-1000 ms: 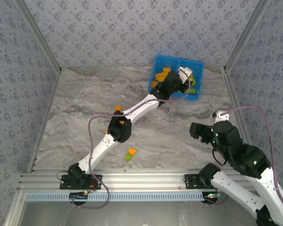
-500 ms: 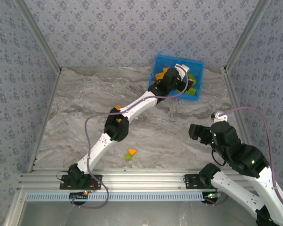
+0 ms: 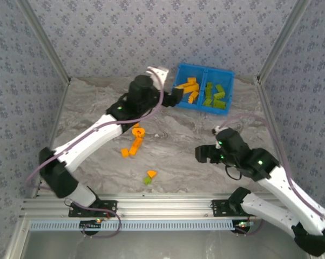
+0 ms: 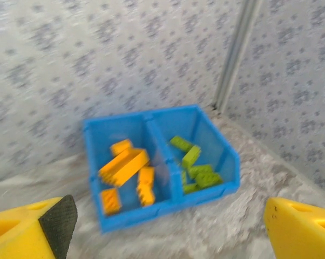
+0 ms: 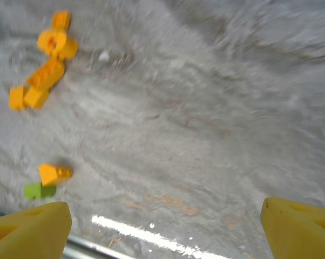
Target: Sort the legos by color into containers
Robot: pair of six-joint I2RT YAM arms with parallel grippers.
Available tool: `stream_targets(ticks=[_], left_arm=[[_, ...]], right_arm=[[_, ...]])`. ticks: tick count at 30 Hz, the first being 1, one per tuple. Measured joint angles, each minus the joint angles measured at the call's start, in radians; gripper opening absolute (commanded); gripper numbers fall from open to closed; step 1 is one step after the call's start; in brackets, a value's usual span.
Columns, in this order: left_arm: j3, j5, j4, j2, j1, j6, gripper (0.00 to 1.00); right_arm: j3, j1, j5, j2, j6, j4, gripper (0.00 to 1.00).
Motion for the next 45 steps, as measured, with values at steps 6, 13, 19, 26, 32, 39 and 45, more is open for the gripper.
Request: stream_targets(ticks=[6, 13, 19, 26, 32, 39, 45], left_arm=[[-0.249, -0.096, -0.267, -0.259, 0.034, -0.065, 0.94], [-0.571, -0.131, -0.473, -0.538, 0.091, -0.22, 0.96], [-0.651, -0.134, -0.521, -0.657, 0.126, -0.29, 0.97], [-0.651, -0.14, -0.52, -0.657, 0.136, -0.293, 0.98], [-0.655, -0.141, -0.52, -0.657, 0.136, -0.293, 0.98], [-0.667, -0.14, -0.519, -0.655, 0.136, -0.293, 0.98], [-0.667, -0.141, -0.519, -0.652, 0.136, -0.293, 0.99]], right_arm=[[-0.004, 0.183, -0.057, 0.244, -0.016, 0.129, 0.94], [0.039, 0.348, -0.089, 0.55, -0.029, 0.267, 0.84], [0.132, 0.38, -0.116, 0.779, -0.061, 0.349, 0.7], [0.205, 0.387, -0.154, 0.93, -0.092, 0.412, 0.58], [0.221, 0.387, -0.157, 0.98, -0.103, 0.429, 0.52], [0.218, 0.38, -0.144, 0.984, -0.103, 0.436, 0.59], [0.196, 0.359, -0.137, 1.017, -0.103, 0.414, 0.57]])
